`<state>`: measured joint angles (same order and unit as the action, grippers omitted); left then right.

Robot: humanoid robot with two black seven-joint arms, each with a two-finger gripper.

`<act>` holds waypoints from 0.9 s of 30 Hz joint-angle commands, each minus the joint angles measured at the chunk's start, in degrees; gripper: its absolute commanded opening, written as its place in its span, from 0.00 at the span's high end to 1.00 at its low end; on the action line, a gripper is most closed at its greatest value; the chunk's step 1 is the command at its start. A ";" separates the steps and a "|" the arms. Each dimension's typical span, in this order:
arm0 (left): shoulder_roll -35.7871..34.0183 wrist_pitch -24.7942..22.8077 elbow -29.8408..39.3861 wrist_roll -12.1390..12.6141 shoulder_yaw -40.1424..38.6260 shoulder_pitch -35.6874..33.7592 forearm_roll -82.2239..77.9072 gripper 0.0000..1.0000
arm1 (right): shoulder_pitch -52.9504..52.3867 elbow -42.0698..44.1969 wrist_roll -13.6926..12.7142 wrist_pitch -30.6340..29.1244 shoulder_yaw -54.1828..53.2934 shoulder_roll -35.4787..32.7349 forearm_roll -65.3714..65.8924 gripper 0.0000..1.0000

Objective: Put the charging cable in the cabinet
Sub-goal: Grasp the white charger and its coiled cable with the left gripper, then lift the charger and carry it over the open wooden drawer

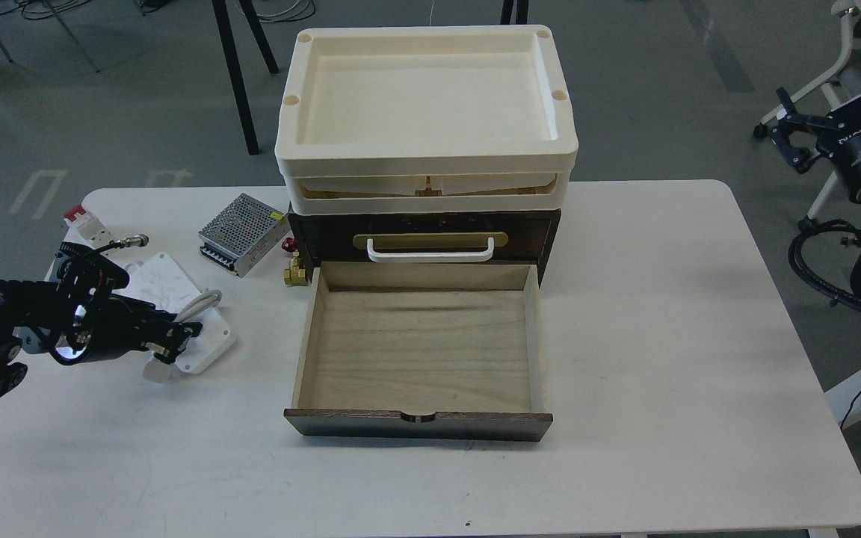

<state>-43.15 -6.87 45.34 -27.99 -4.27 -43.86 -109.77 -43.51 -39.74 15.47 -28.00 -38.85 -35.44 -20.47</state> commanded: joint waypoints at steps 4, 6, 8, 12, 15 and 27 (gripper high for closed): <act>-4.82 0.81 5.88 -0.01 -0.82 -1.14 0.34 1.00 | 0.00 0.19 0.00 0.00 -0.52 -0.07 0.08 0.00; -10.09 0.28 13.07 -0.01 -1.26 -1.93 0.61 1.00 | 0.00 0.45 0.00 0.00 -0.61 -0.33 0.08 0.00; -16.41 -0.42 21.94 -0.01 -2.14 -3.16 2.44 1.00 | 0.00 0.80 0.00 0.00 -0.61 -0.77 0.08 0.00; -27.05 -0.95 38.73 -0.01 -3.81 -3.52 8.51 1.00 | 0.00 2.38 0.00 0.00 -0.96 -1.83 0.08 0.00; -30.15 -1.04 48.32 -0.01 -5.74 -3.61 12.55 1.00 | 0.00 4.40 0.00 0.00 -1.40 -1.83 0.08 0.00; -12.77 -0.69 50.47 -0.01 -7.51 -2.55 26.62 1.00 | 0.26 6.43 -0.09 0.00 -1.40 -2.97 0.17 0.00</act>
<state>-60.73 -7.61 97.67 -27.99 -11.99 -46.76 -85.75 -43.21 -33.37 15.41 -28.00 -40.25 -38.28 -20.30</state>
